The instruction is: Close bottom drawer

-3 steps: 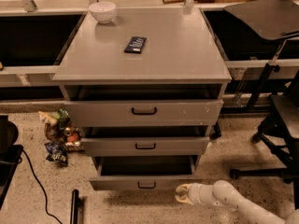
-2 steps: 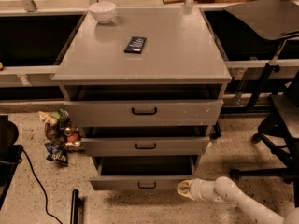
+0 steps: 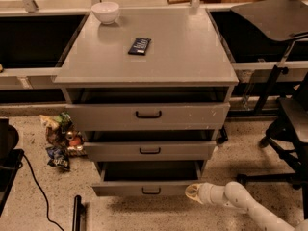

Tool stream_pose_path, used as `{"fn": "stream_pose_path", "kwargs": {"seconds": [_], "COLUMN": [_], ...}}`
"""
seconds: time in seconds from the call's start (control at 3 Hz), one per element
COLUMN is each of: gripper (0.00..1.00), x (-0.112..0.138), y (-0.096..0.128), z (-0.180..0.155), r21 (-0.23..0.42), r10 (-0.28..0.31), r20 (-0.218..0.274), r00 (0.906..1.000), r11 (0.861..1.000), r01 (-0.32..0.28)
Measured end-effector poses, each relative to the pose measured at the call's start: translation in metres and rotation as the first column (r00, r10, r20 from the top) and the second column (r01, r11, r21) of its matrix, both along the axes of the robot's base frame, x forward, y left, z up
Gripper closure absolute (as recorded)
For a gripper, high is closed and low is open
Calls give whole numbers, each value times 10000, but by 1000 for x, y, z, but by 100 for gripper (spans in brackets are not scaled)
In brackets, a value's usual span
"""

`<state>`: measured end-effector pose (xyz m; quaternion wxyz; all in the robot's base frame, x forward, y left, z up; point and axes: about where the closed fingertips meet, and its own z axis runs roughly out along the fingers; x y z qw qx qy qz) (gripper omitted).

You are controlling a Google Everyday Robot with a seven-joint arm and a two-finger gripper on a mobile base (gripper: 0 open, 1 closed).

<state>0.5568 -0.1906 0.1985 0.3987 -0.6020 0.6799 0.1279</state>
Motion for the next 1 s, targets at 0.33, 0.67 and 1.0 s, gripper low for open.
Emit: {"fn": "stream_pose_path", "kwargs": {"seconds": [0.33,0.67,1.0], "gripper": [100,100,100], "x": [4,12,18], "y": [1,4,6], "z": [-5,-15,-17], "r21": [-92,-352,-580], "r10": [-67,-93,-253], "r20": [-52,-202,-102], "r00": [10000,9998,9996], "r11": [9999,9993,9980], "r01": [66,86,247]}}
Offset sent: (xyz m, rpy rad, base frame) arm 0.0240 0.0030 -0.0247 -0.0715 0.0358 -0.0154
